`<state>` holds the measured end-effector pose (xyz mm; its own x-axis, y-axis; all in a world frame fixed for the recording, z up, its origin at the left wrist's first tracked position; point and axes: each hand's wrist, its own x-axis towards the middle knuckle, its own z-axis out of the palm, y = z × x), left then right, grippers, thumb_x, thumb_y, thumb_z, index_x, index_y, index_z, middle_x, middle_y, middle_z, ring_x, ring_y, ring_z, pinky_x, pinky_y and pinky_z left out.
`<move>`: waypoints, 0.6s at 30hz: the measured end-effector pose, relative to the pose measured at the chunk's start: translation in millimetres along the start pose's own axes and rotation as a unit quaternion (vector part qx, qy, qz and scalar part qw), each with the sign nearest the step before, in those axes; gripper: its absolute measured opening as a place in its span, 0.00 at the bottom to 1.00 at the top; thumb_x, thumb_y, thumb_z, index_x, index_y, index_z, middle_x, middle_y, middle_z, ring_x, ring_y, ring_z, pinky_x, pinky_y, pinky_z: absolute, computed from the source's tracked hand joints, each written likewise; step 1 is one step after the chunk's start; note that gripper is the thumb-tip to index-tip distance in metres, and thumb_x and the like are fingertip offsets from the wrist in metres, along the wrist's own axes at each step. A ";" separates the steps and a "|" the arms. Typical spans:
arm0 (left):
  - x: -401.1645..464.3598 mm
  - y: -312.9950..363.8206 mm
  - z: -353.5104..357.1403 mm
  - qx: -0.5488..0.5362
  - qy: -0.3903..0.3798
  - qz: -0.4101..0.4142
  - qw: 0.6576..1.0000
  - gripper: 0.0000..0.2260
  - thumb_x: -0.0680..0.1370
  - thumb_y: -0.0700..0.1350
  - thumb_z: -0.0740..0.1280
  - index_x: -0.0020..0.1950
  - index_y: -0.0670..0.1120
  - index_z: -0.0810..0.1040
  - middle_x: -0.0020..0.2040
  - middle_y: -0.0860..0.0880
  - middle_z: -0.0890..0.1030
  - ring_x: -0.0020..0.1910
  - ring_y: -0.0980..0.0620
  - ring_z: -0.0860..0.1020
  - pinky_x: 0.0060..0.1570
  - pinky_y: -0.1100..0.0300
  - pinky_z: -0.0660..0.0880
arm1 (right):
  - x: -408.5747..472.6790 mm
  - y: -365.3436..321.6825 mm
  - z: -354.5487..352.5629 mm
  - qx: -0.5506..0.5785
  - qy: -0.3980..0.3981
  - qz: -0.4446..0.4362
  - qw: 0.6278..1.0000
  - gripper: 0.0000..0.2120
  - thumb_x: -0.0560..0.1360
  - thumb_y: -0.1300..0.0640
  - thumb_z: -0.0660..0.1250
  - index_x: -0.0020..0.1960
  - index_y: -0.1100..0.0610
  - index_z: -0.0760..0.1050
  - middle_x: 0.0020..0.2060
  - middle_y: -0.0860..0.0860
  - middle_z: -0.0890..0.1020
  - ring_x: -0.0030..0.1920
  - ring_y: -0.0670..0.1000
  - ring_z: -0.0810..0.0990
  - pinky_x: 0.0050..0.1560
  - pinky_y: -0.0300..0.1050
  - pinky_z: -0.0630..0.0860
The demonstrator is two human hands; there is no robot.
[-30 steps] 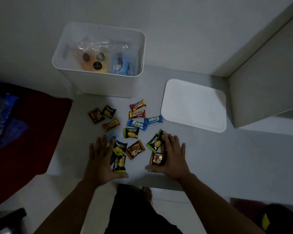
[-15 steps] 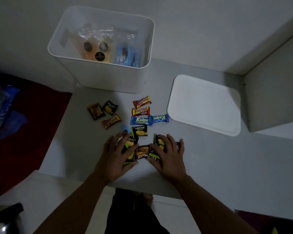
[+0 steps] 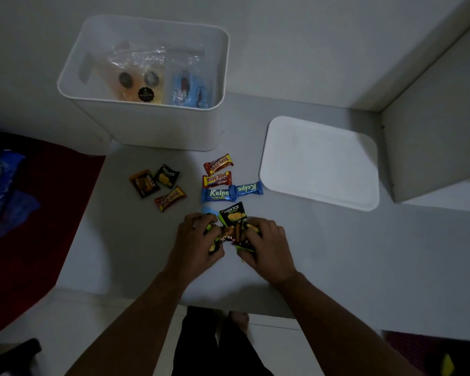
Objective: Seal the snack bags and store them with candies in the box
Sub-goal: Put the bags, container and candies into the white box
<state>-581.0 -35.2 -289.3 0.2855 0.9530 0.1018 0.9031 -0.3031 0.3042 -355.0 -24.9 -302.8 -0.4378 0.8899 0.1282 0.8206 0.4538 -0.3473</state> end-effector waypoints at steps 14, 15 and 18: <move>-15.6 9.8 -26.7 -0.119 0.022 -0.108 0.987 0.12 0.69 0.45 0.70 0.51 0.44 0.79 0.60 0.48 0.77 0.54 0.45 0.72 0.41 0.56 0.72 | 18.7 6.4 -37.8 0.121 0.001 0.119 0.985 0.10 0.70 0.55 0.75 0.49 0.53 0.77 0.51 0.49 0.77 0.46 0.51 0.76 0.37 0.45 0.76; -17.9 13.2 -31.1 -0.131 0.025 -0.132 0.982 0.13 0.70 0.44 0.70 0.53 0.43 0.80 0.60 0.47 0.77 0.53 0.45 0.73 0.43 0.56 0.73 | 19.0 2.4 -45.7 0.138 0.011 0.141 0.980 0.10 0.71 0.55 0.74 0.49 0.54 0.77 0.50 0.49 0.77 0.45 0.51 0.76 0.37 0.46 0.76; -16.3 25.5 -56.3 -0.160 0.044 -0.174 0.971 0.14 0.70 0.43 0.71 0.55 0.44 0.79 0.57 0.48 0.77 0.50 0.45 0.74 0.43 0.57 0.70 | 26.4 -9.0 -71.8 0.189 0.020 0.221 0.957 0.08 0.71 0.60 0.72 0.49 0.56 0.79 0.48 0.52 0.78 0.45 0.55 0.78 0.41 0.50 0.77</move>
<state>-580.6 -58.8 -229.9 -0.0604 0.9980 0.0168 0.7897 0.0375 0.6123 -347.6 -2.1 -229.6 -0.0580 0.9954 -0.0769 0.7282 -0.0105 -0.6852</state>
